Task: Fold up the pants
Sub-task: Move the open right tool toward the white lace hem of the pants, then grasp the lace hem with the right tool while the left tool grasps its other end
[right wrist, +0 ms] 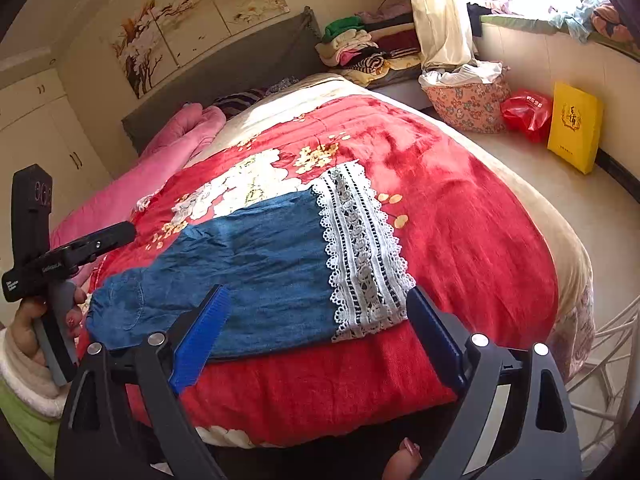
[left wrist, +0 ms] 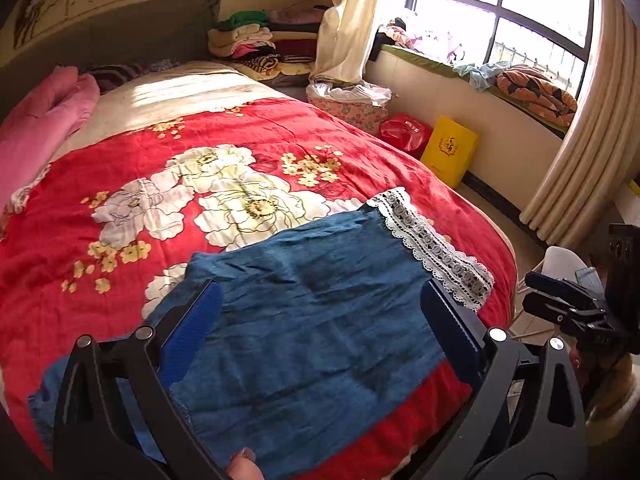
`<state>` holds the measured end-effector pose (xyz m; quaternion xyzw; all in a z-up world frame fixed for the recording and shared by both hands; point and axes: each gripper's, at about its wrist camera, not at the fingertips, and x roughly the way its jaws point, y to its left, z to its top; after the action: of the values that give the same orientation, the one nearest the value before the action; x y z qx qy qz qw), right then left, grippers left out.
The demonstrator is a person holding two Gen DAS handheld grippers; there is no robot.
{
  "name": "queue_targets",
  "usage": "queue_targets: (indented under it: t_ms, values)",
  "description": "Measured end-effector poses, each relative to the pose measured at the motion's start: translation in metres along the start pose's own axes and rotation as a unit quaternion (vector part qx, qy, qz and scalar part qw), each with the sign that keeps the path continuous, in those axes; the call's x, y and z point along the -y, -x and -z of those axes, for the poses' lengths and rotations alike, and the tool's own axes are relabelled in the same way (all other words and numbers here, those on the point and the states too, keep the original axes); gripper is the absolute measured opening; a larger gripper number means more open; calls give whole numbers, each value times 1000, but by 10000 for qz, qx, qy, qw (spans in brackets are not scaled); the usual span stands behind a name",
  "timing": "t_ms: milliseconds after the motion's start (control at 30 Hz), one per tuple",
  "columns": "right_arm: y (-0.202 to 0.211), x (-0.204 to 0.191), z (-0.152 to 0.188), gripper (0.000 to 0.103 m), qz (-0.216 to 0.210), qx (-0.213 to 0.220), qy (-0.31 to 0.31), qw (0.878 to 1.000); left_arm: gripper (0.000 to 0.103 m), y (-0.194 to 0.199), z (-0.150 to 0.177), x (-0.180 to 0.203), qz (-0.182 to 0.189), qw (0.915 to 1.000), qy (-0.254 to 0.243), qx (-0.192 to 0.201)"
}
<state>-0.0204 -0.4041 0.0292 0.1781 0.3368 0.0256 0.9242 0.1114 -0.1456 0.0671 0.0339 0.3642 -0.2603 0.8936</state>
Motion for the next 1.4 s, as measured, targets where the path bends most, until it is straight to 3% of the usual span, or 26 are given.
queue_targets:
  t_ms: [433, 967, 1167, 1233, 1400]
  values:
    - [-20, 31, 21, 90, -548, -361, -1063, 9922, 93, -53, -9, 38, 299, 9967, -575, -488]
    - [-55, 52, 24, 90, -556, -402, -1639, 9841, 93, -171, -63, 49, 553, 9866, -1146, -1022]
    - [-57, 55, 27, 71, -615, -236, -1726, 9828, 92, -208, -78, 46, 967, 9823, -977, -1274]
    - [-58, 58, 27, 58, -735, -197, -1813, 9805, 86, -217, -82, 47, 1164, 9798, -921, -1337]
    - [-66, 65, 26, 48, -825, -170, -1937, 9774, 65, -232, -86, 51, 1628, 9723, -770, -1492]
